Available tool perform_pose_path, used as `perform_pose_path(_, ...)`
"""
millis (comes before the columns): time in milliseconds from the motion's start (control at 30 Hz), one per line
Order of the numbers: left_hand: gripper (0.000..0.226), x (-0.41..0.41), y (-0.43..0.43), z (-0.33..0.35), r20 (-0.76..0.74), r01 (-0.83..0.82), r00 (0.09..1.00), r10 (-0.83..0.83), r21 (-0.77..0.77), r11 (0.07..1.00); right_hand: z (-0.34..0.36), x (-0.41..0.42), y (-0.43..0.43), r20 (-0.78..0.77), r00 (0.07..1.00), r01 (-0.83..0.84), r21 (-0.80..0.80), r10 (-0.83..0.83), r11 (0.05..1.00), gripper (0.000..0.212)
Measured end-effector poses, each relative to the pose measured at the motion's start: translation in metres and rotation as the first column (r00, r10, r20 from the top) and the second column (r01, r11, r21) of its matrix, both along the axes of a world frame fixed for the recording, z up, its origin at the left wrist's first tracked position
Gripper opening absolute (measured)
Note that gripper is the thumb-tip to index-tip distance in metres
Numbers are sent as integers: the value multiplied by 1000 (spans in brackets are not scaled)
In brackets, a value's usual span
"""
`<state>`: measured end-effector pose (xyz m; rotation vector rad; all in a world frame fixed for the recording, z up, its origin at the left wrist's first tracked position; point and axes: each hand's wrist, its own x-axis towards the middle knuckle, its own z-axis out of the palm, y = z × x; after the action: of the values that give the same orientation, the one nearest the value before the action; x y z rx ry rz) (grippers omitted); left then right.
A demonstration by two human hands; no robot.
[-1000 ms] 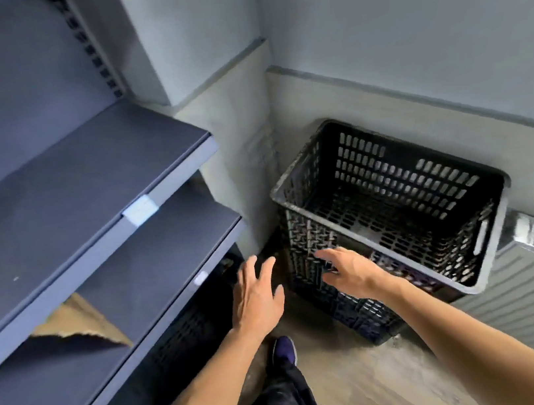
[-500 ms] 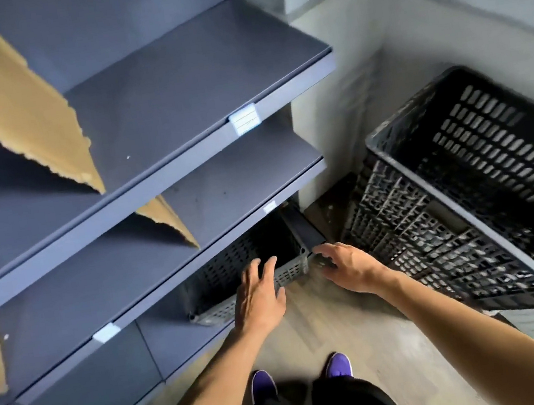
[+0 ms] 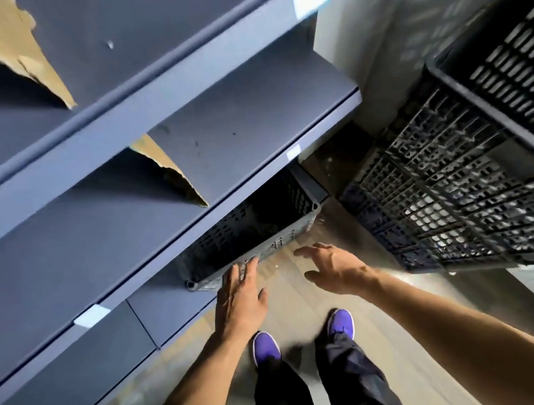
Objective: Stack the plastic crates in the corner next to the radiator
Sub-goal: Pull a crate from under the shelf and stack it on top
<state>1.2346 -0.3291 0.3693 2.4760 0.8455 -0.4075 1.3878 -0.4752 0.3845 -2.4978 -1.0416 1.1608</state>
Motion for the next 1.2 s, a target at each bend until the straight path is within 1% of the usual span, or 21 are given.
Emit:
perform_pose_path(200, 67, 1, 18, -53, -43, 21, 999, -22, -17, 1000, -60, 2, 25, 1, 999, -53, -52, 53, 997, 59)
perform_pose_path(333, 65, 9, 24, -99, -51, 13, 999, -13, 2, 1000, -106, 9, 39, 25, 999, -25, -9, 26, 1000, 59)
perform_pose_path(467, 64, 22, 30, -153, -63, 24, 998, -21, 48, 999, -157, 16, 47, 43, 998, -46, 23, 45, 999, 59)
perform_pose_path(667, 69, 33, 55, -232, -120, 16, 993, -5, 97, 995, -219, 36, 70, 173, 975, -157, 77, 142, 985, 70)
perform_pose_path(767, 67, 33, 64, -250, -156, -18, 987, 35, 110, 994, -235, 47, 78, 203, 956, -220, 9, 213, 975, 77)
perform_pose_path(833, 60, 35, 67, -257, -153, -32, 987, 50, 123, 992, -244, 49, 79, 221, 929, -287, -73, 296, 955, 79)
perform_pose_path(900, 55, 40, 72, -261, -160, -46, 985, 62, 100, 994, -251, 51, 82, 248, 897, -338, -146, 366, 930, 79)
perform_pose_path(967, 51, 44, 79, -269, -193, -45, 979, 58, 75, 996, -256, 52, 90, 263, 895, -325, -171, 361, 930, 74)
perform_pose_path(1067, 44, 47, 90, -281, -267, -26, 963, 45, 77, 997, -264, 51, 101, 278, 904, -279, -193, 325, 941, 67)
perform_pose_path(1200, 37, 47, 99, -285, -260, 15, 966, -5, 37, 999, -266, 48, 103, 287, 911, -247, -201, 298, 948, 65)
